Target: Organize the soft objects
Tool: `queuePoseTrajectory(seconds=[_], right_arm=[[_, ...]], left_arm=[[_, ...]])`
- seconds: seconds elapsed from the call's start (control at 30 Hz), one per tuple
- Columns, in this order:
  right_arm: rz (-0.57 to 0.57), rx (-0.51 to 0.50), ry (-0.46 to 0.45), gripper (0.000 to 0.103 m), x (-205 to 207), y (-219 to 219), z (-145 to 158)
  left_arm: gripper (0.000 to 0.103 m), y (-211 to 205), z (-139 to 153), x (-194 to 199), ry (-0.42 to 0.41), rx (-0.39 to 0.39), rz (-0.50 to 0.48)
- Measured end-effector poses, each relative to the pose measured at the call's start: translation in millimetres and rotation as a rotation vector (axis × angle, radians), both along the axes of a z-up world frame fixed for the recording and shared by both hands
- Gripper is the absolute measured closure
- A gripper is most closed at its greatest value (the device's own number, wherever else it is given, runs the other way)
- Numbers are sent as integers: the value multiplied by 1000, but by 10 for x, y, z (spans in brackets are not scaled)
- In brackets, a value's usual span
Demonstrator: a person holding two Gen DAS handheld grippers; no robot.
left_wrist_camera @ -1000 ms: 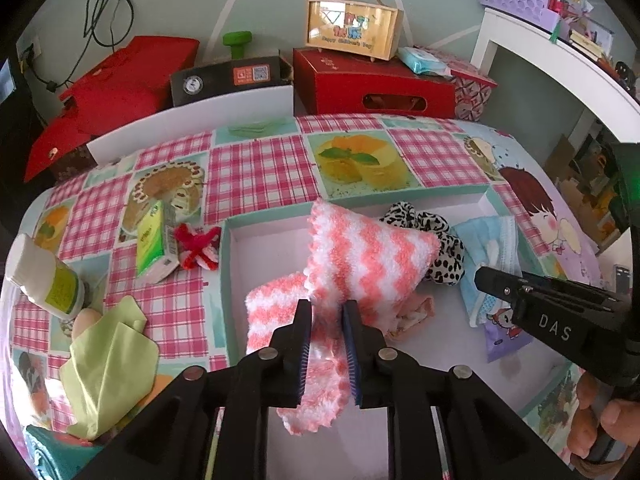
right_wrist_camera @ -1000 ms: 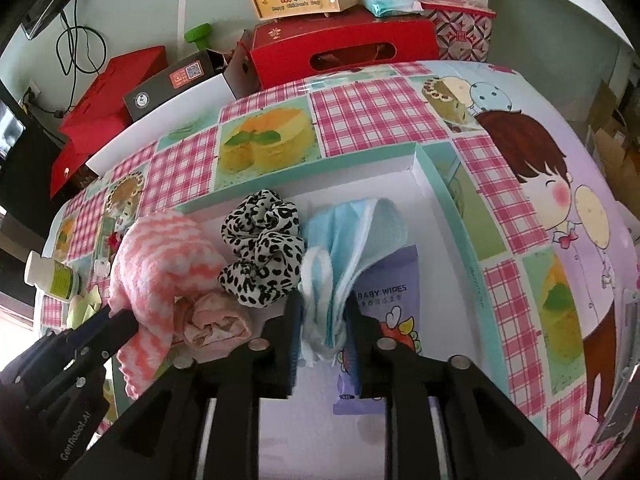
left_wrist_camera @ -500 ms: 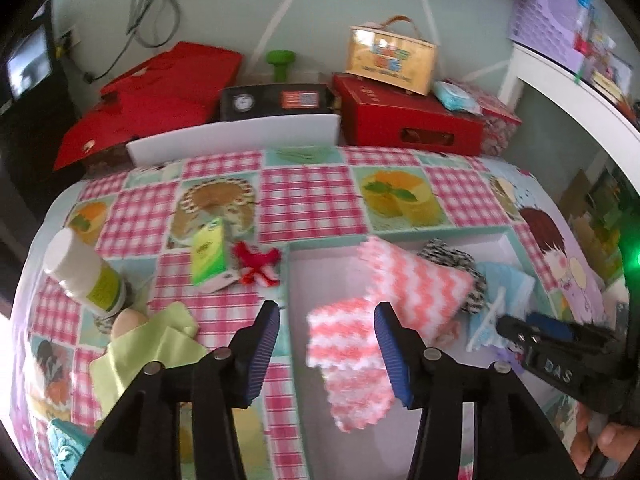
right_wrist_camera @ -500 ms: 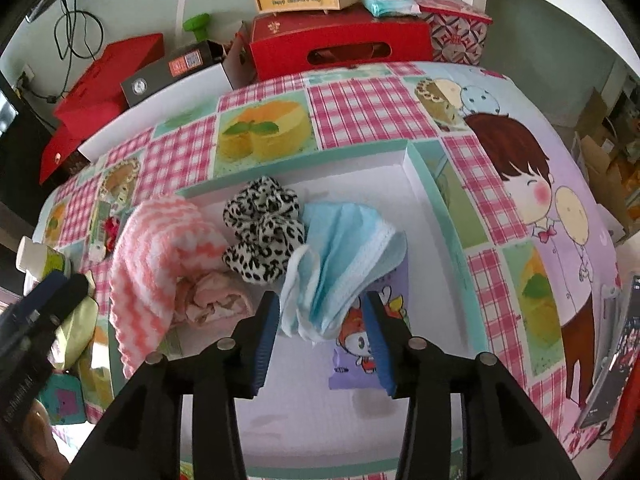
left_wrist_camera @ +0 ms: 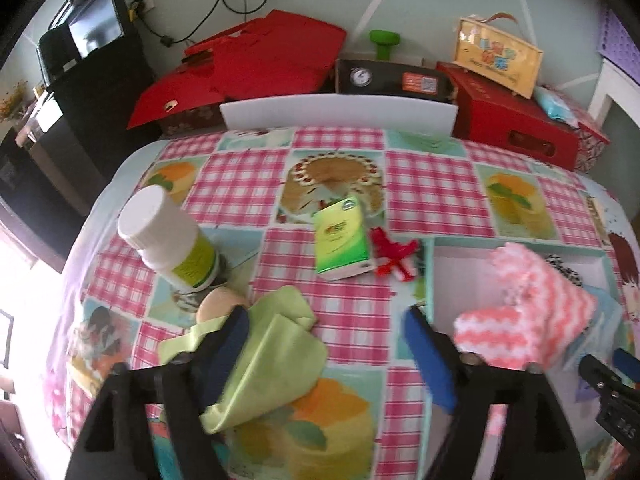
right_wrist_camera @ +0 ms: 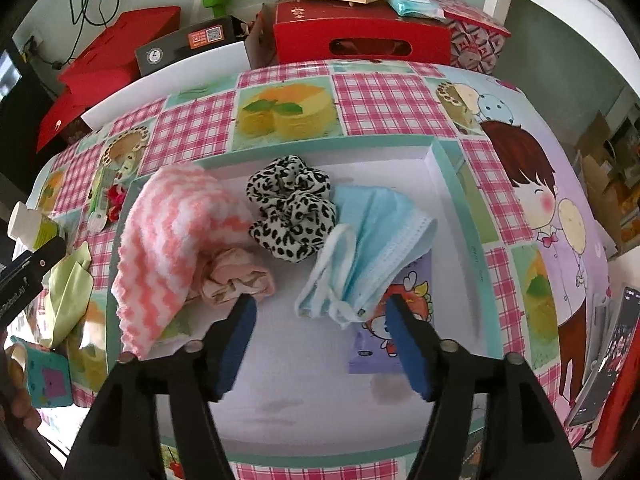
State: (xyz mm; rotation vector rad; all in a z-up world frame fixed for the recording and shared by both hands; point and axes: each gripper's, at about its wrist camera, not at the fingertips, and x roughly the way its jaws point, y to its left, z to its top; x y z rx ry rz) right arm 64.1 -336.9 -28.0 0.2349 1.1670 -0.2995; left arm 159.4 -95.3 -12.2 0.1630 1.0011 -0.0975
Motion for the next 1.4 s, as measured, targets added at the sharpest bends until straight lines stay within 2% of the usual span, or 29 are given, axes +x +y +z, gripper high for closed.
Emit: queuePoseTrajectory(seconds=[0.03, 0.07, 0.1, 0.23, 0.37, 0.73, 0.97, 1.1, 1.23, 1.4], right_arm=[[-2, -4, -9, 17, -4, 13, 13], [-6, -3, -18, 14, -8, 15, 21], [-11, 2, -24, 12, -11, 16, 27], [-15, 12, -18, 11, -1, 17, 3], [-16, 15, -10, 11, 1, 29, -24], [-8, -7, -75, 11, -19, 108, 142], [69, -49, -98, 11, 28, 381, 209], [127, -48, -112, 11, 60, 555, 219], [181, -70, -127, 11, 79, 770, 239], [241, -74, -137, 11, 98, 986, 235]], left_arm=[[5, 8, -16, 6, -2, 8, 4], [0, 8, -30, 11, -2, 12, 3], [0, 4, -36, 15, -1, 11, 2], [0, 13, -49, 23, 29, -47, -3], [0, 18, -54, 39, 33, -65, 7], [0, 207, 155, 40, -22, -136, 54], [0, 502, 388, 13, -143, -183, 141], [0, 723, 479, 17, -162, -202, 190], [0, 1026, 568, 12, -195, -221, 280], [0, 1356, 597, 0, -219, -192, 370]])
